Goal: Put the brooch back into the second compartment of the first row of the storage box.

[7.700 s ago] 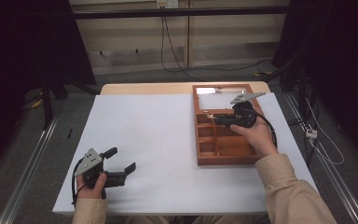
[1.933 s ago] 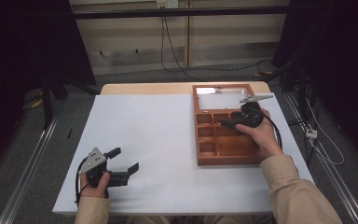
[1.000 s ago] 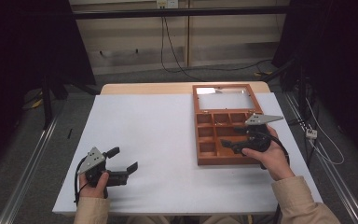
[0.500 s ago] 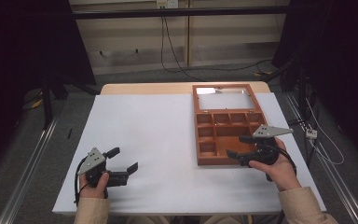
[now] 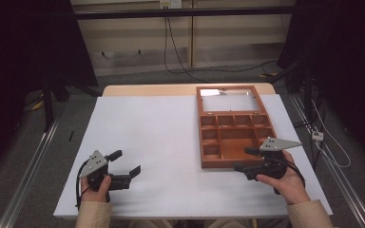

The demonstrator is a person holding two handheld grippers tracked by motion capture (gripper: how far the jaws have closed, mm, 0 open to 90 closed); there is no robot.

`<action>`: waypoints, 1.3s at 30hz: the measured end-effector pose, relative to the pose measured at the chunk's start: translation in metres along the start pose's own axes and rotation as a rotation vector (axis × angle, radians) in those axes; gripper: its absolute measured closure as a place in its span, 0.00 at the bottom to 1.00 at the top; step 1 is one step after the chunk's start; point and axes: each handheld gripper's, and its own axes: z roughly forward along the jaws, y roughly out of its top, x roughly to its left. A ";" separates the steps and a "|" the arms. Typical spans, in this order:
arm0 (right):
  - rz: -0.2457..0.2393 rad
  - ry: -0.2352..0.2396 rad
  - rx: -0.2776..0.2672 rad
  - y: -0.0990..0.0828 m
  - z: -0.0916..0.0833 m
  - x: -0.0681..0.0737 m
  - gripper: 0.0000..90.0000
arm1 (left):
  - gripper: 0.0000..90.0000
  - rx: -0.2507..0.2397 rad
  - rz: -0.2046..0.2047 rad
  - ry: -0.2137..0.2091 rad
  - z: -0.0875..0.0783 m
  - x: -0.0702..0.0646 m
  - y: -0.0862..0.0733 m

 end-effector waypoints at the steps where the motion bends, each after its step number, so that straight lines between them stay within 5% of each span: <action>1: 0.001 0.001 -0.002 -0.002 -0.001 0.000 0.22 | 0.04 0.001 0.000 0.000 0.000 0.000 0.000; 39: -0.019 0.057 0.007 -0.048 -0.014 0.004 0.22 | 0.04 0.013 0.004 -0.006 0.002 -0.001 -0.001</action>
